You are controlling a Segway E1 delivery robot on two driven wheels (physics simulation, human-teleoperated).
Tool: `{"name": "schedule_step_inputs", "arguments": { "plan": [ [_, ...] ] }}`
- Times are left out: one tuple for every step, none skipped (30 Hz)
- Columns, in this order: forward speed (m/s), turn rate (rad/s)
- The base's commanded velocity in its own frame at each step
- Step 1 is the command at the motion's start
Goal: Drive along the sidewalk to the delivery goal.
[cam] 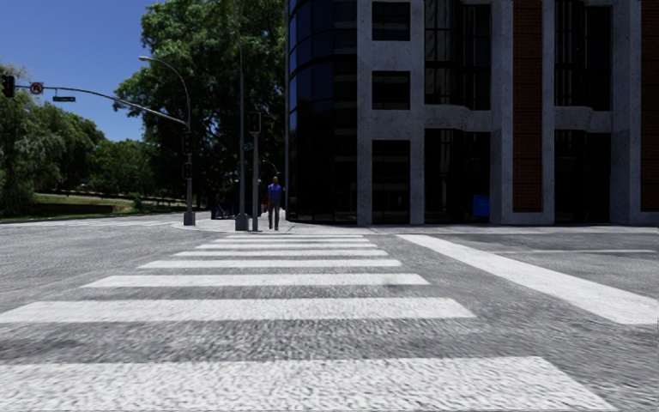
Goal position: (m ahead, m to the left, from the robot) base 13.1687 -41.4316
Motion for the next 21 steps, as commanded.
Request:
{"name": "schedule_step_inputs", "arguments": {
  "plan": [
    [2.0, 0.0],
    [2.0, 0.0],
    [2.0, 0.0],
    [2.0, 0.0],
    [2.0, 0.0],
    [2.0, 0.0],
    [2.0, 0.0],
    [2.0, 0.0],
    [2.0, 0.0],
    [2.0, 0.0],
    [2.0, 0.0],
    [2.0, 0.0],
    [2.0, 0.0],
    [2.0, 0.0],
    [2.0, 0.0],
    [2.0, 0.0],
    [2.0, 0.0],
    [2.0, 0.0],
    [2.0, 0.0],
    [2.0, 0.0],
    [2.0, 0.0]
  ]
}}
